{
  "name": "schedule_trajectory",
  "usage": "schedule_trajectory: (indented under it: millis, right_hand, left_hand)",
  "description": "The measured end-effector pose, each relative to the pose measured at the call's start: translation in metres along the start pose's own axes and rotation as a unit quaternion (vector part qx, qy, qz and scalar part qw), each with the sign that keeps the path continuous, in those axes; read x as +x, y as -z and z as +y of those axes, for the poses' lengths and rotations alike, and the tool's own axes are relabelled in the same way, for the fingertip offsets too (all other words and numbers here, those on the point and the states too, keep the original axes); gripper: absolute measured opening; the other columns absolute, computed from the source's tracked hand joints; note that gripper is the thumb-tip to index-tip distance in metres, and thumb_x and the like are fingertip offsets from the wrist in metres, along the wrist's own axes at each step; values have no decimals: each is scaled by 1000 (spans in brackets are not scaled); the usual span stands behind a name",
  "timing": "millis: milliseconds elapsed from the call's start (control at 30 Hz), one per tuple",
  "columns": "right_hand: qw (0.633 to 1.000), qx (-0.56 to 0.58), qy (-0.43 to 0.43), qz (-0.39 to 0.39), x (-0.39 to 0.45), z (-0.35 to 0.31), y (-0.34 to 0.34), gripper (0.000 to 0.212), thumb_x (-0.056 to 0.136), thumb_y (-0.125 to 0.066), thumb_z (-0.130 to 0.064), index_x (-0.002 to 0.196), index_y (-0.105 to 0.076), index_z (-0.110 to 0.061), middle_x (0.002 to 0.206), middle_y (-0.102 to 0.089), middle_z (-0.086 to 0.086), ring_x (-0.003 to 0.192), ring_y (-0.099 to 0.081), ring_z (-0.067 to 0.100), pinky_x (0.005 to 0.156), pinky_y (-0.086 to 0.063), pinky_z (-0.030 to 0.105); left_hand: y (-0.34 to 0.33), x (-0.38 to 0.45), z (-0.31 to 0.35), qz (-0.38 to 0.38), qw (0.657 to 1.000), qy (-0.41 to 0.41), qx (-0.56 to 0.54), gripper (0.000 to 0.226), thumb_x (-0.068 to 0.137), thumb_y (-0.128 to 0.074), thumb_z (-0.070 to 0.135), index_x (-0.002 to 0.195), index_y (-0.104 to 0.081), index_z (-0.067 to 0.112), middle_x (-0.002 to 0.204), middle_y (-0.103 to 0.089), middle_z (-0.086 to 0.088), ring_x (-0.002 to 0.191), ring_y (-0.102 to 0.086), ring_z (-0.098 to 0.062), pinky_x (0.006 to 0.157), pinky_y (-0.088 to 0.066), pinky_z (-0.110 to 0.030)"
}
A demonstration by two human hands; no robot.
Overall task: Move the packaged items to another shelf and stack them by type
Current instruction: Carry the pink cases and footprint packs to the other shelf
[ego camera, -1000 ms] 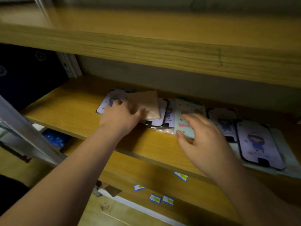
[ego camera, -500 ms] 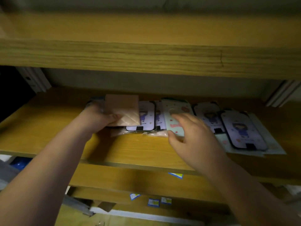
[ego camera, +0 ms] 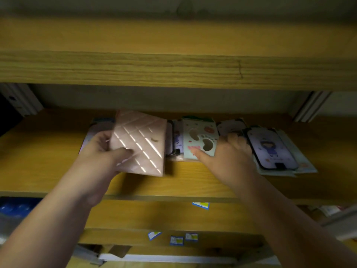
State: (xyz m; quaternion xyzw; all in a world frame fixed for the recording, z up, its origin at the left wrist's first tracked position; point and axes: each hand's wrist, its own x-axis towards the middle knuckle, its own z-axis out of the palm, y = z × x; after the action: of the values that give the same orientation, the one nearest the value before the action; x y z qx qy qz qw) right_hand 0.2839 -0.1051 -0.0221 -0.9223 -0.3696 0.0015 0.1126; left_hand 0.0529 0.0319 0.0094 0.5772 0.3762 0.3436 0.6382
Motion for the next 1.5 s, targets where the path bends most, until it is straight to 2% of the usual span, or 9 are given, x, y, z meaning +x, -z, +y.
schedule_trajectory:
  millis: [200,400,500,667,800,1033,1200,1333,1500]
  right_hand:
    - [1000,23,-13,-3,-2,-15,0,117,62,-29,-99,151,-36,-23,153,-30,10,134,-27,34,107,-21,48]
    - [985,144,-67,-62,-6,-20,6,124,40,-48,-101,137,-49,-23,142,-46,4,131,-42,31,107,-37,48]
    - [980,184,-69,-33,-9,-24,10,112,54,-70,-83,137,-42,-13,133,-49,8,124,-46,29,96,-44,39]
    - [886,452,-100,-40,-18,-12,14,31,88,-73,-34,112,-55,-29,95,-66,-18,92,-66,7,59,-43,20]
    - [847,511,-144,-28,-38,12,27,10,96,-64,-31,103,-58,-28,92,-68,-9,68,-64,7,45,-47,18]
    - [690,657,-303,28,-62,65,79,68,87,-70,-1,148,-40,-9,145,-47,15,105,-53,20,85,-48,16]
    - [718,643,-267,6,-98,101,111,72,85,-75,-10,148,-39,-9,152,-40,16,128,-45,29,104,-39,34]
    - [745,625,-233,15,-133,142,129,41,93,-66,-12,132,-53,-12,133,-57,26,85,-62,22,60,-58,32]
    - [791,573,-212,-23,-179,195,147,44,90,-70,-11,129,-53,-16,115,-63,11,90,-64,23,67,-59,36]
  left_hand:
    - [-14,-15,-11,10,999,15,-39,34,88,-62,-9,118,-61,9,100,-77,-11,85,-75,-25,66,-57,-32]
    - [-4,-25,-10,-10,996,26,-81,34,90,-60,-7,119,-63,10,105,-78,-11,92,-76,-27,63,-59,-28]
    - [0,-28,-10,-18,994,21,-102,32,90,-59,-6,118,-63,9,105,-77,-13,91,-76,-26,63,-59,-27]
    - [-1,-26,-11,-29,990,35,-130,36,89,-59,-6,123,-61,6,107,-77,-15,90,-76,-27,62,-59,-28]
    - [-14,-26,-11,-44,991,21,-125,37,86,-61,-5,122,-60,2,102,-77,-16,85,-76,-26,60,-58,-30]
    - [-62,-63,-6,-35,989,26,-143,30,91,-52,-7,120,-57,-2,100,-68,-20,83,-63,-30,70,-47,-37]
    - [-97,-102,-3,-49,991,27,-120,31,91,-54,-5,119,-61,4,102,-77,-15,87,-70,-31,75,-53,-41]
    - [-131,-140,-4,-64,993,10,-102,37,76,-62,7,113,-65,7,95,-76,-11,72,-70,-19,62,-54,-32]
    - [-179,-200,-10,-57,992,1,-112,29,86,-57,0,114,-62,5,98,-77,-16,76,-72,-24,66,-58,-37]
